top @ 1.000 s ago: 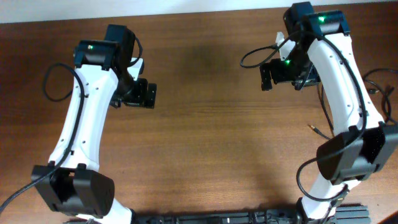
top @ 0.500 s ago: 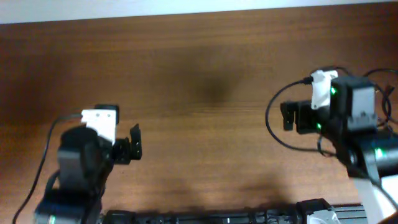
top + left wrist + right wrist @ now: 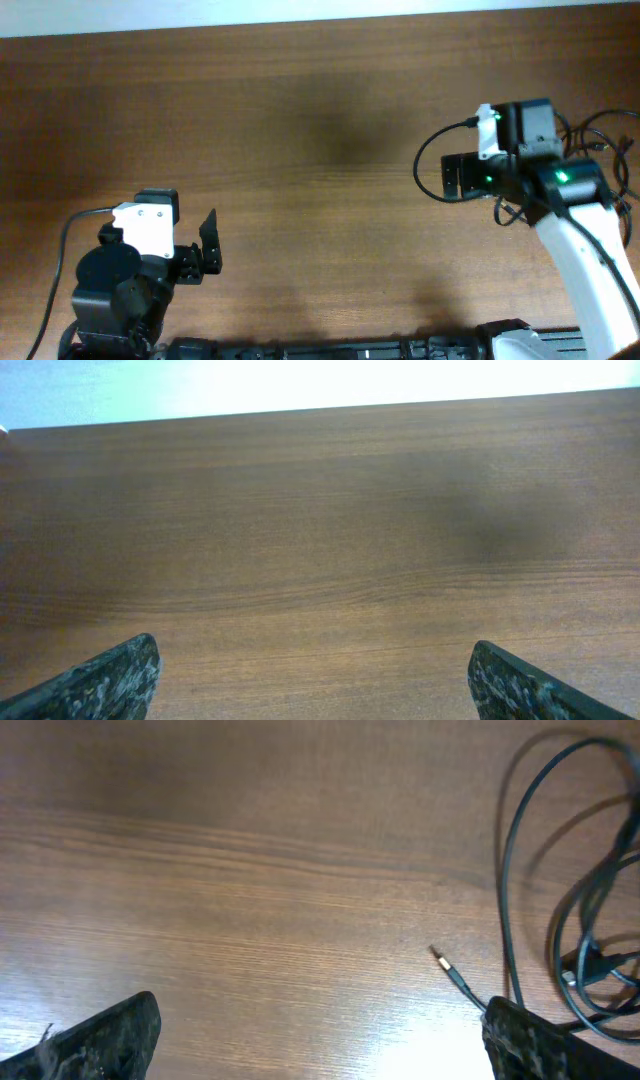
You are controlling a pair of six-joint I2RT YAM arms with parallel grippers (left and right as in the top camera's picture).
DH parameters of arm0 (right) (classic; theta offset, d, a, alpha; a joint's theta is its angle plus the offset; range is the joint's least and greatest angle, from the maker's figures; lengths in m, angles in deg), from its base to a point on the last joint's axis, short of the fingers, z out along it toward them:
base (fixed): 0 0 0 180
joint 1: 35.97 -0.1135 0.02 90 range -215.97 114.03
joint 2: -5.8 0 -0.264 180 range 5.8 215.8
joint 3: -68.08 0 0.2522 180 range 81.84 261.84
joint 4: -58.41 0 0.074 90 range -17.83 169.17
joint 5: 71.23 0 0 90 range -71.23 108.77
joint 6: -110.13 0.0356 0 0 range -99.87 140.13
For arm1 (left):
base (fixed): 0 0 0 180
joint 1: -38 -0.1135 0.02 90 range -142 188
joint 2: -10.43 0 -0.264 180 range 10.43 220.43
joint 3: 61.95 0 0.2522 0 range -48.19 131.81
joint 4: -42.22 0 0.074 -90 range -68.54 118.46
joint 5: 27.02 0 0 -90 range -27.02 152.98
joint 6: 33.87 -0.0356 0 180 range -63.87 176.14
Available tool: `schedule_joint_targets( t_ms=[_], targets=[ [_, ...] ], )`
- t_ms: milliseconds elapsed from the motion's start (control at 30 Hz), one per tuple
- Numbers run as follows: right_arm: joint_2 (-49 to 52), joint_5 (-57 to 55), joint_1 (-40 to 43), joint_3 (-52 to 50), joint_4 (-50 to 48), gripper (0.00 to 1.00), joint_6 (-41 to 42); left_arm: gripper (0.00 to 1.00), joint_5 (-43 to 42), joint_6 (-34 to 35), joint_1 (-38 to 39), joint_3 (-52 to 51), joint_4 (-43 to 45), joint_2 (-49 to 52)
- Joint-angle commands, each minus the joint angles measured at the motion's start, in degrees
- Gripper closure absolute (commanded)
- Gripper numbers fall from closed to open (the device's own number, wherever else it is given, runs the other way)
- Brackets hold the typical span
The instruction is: Untangle cables
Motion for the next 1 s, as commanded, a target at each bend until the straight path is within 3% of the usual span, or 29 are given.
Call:
schedule_joint_targets(
  t_ms=[0,167,500,633,733,967],
  targets=[
    [7.54,-0.68,-0.11,-0.46,-0.02,0.01,0.66,0.01,0.76,-0.9,-0.2,-0.48,0.02,-0.17],
    [8.81,-0.68,-0.11,-0.5,-0.22,0.02,0.63,0.01,0.76,-0.9,-0.2,-0.48,0.02,-0.17],
    [-13.66,-0.74,-0.11,-1.03,0.02,0.01,-0.17,0.01,0.76,-0.9,-0.2,-0.48,0.02,-0.17],
    [-27.47,-0.7,-0.11,-10.4,-11.69,0.02,-1.09,0.01,0.76,-0.9,-0.2,-0.48,0.02,-0.17],
    [-38.25,-0.57,-0.13,-23.23,-24.72,0.01,-1.05,0.01,0.76,-0.9,-0.2,-0.48,0.02,-0.17],
    [-51.15,-0.26,-0.22,-48.11,-54.12,0.02,-1.03,0.01,0.76,-0.9,-0.2,-0.48,0.02,-0.17]
  ],
)
